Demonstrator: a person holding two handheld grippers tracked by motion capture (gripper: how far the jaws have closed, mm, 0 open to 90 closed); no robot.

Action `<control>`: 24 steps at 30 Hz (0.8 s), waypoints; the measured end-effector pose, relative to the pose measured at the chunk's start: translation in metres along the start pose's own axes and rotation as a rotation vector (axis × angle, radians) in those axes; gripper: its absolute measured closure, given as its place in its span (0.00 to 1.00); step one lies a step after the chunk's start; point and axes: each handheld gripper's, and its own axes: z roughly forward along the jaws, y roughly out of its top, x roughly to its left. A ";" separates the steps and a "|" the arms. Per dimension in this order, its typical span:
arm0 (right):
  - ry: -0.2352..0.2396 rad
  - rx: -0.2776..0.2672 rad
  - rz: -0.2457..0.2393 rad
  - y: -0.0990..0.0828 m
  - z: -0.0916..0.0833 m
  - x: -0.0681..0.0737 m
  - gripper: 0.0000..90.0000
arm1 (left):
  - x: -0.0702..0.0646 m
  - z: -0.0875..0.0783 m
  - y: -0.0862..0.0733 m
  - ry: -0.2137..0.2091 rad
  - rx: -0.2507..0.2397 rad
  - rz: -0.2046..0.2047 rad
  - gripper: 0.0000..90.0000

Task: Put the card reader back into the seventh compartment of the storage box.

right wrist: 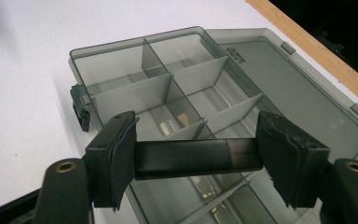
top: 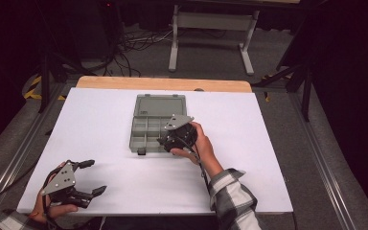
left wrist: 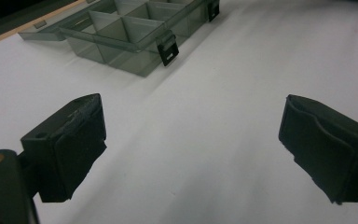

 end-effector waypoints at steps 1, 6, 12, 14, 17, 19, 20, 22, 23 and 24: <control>0.000 0.000 0.000 0.000 0.000 0.000 0.35 | -0.001 0.000 0.000 -0.001 -0.001 0.003 0.09; -0.013 0.016 0.009 -0.003 0.005 0.003 0.35 | 0.001 0.001 0.000 -0.002 0.001 -0.002 0.09; -0.011 0.019 0.032 -0.006 0.005 0.004 0.35 | -0.001 0.002 0.000 -0.002 0.009 0.007 0.09; -0.013 0.025 0.030 -0.007 0.005 0.005 0.35 | -0.001 0.002 0.000 -0.001 0.012 0.007 0.09; -0.016 0.030 0.036 -0.008 0.006 0.005 0.35 | -0.001 0.002 0.000 0.000 0.012 0.005 0.09; -0.017 0.030 0.042 -0.008 0.006 0.005 0.35 | -0.001 0.001 0.000 0.000 0.009 0.001 0.09; -0.015 0.027 0.045 -0.008 0.006 0.005 0.35 | -0.001 0.001 0.000 0.001 0.009 0.003 0.09; -0.011 0.026 0.048 -0.008 0.006 0.005 0.35 | -0.001 0.001 -0.001 0.001 0.011 0.001 0.09; -0.012 0.026 0.049 -0.009 0.006 0.005 0.35 | -0.001 0.001 0.000 0.002 0.011 0.001 0.09; -0.014 0.028 0.051 -0.009 0.006 0.005 0.35 | -0.001 0.001 0.000 0.002 0.010 0.004 0.10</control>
